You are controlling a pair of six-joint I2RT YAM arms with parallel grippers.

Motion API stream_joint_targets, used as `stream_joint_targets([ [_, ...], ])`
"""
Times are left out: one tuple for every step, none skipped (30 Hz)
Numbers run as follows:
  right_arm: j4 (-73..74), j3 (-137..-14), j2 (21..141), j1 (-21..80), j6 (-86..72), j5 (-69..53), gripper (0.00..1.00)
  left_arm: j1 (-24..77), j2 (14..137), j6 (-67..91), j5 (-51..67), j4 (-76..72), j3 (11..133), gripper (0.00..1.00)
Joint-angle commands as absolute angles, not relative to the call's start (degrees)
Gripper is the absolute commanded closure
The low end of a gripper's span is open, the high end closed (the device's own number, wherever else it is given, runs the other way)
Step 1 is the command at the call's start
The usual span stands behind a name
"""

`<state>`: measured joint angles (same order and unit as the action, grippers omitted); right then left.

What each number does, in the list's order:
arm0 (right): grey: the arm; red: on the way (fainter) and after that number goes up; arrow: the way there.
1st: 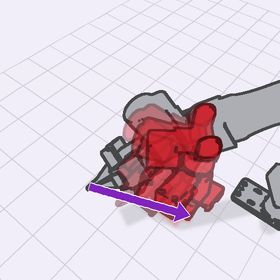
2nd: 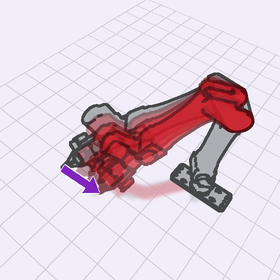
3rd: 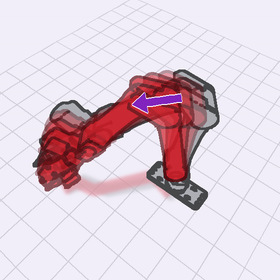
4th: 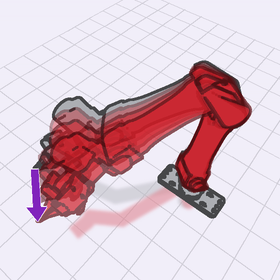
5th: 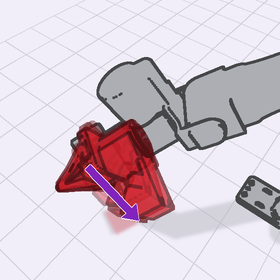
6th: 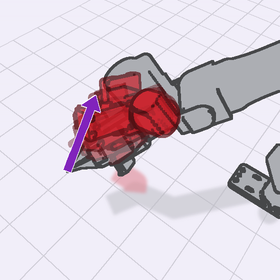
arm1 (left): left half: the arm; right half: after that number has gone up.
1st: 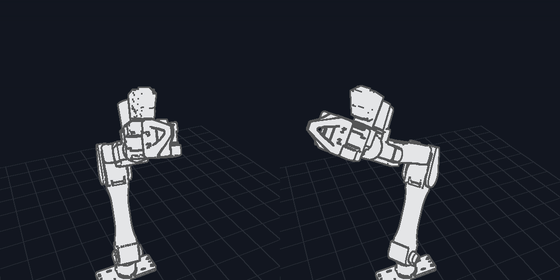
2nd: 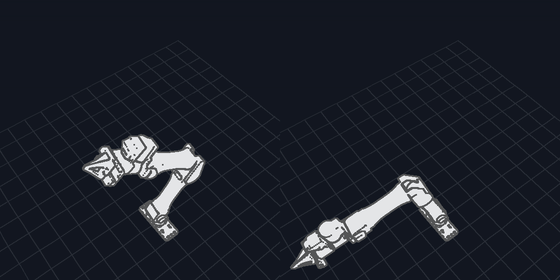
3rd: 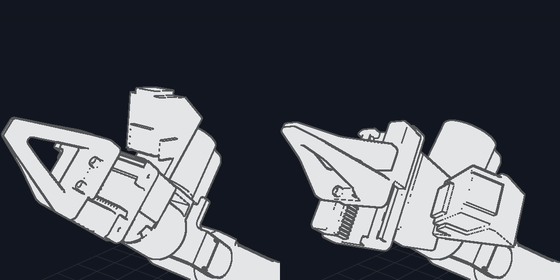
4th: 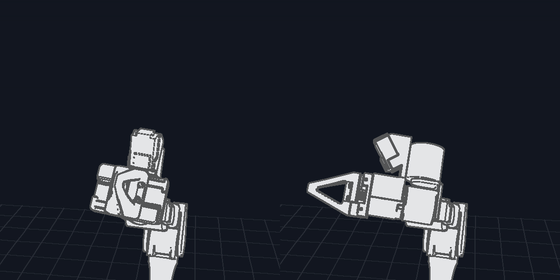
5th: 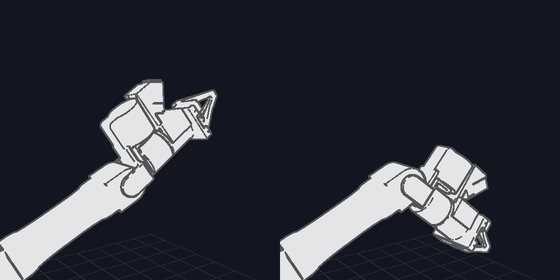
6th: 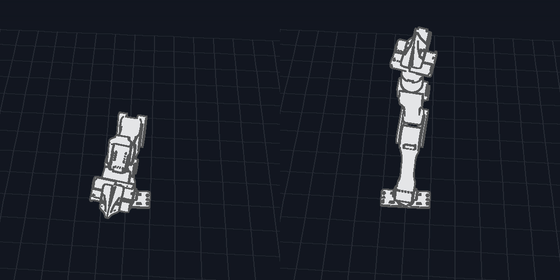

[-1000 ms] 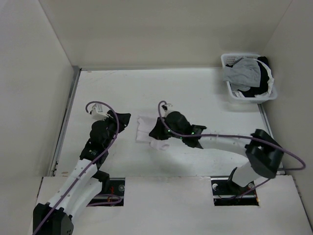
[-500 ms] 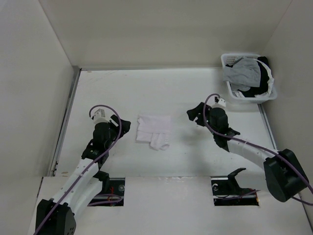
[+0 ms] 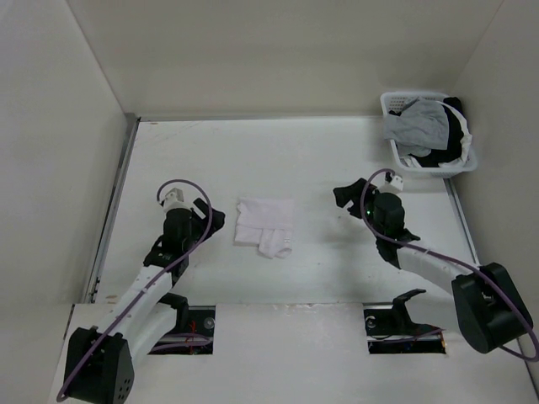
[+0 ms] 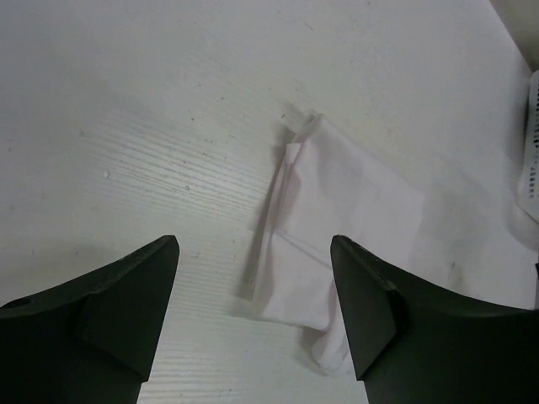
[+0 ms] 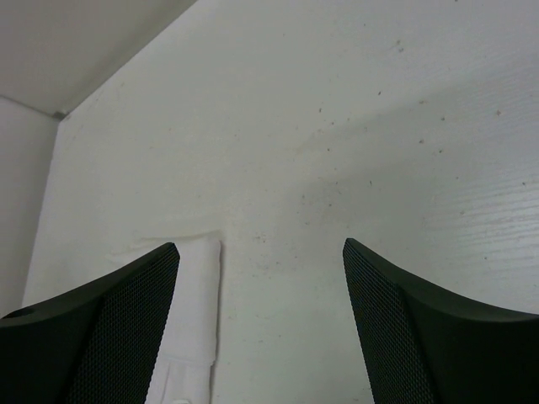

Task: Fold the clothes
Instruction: Fold the tank top

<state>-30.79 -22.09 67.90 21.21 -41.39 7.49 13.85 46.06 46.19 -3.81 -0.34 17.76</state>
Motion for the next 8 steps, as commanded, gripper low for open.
stream_joint_targets([
  [-35.4,-21.8,66.8,20.3,-41.7,6.6,0.17,14.5,47.6,44.6,-2.6,-3.2,19.0,0.28],
  [-35.4,-21.8,67.0,20.2,-41.7,6.2,0.17,14.8,47.8,44.6,-2.4,-3.6,18.9,0.28],
  [-35.5,-21.9,67.1,20.2,-41.9,5.7,0.17,15.1,48.0,44.6,-2.4,-4.0,18.8,0.28],
  [-35.5,-21.9,67.2,20.2,-41.9,5.6,0.17,15.2,48.1,44.5,-2.4,-4.0,18.8,0.29],
  [-35.6,-22.0,67.4,20.2,-41.9,5.5,0.17,15.2,48.3,44.3,-2.4,-4.1,18.9,0.28],
  [-35.6,-22.0,67.5,20.2,-41.9,5.5,0.17,15.3,48.4,43.9,-2.4,-4.0,19.0,0.28],
  [-35.6,-22.1,67.7,20.2,-41.9,5.5,0.17,15.3,48.5,43.6,-2.4,-4.0,19.1,0.27],
  [-35.6,-22.1,67.8,20.2,-41.9,5.5,0.17,15.4,48.5,43.4,-2.4,-4.1,19.2,0.26],
])
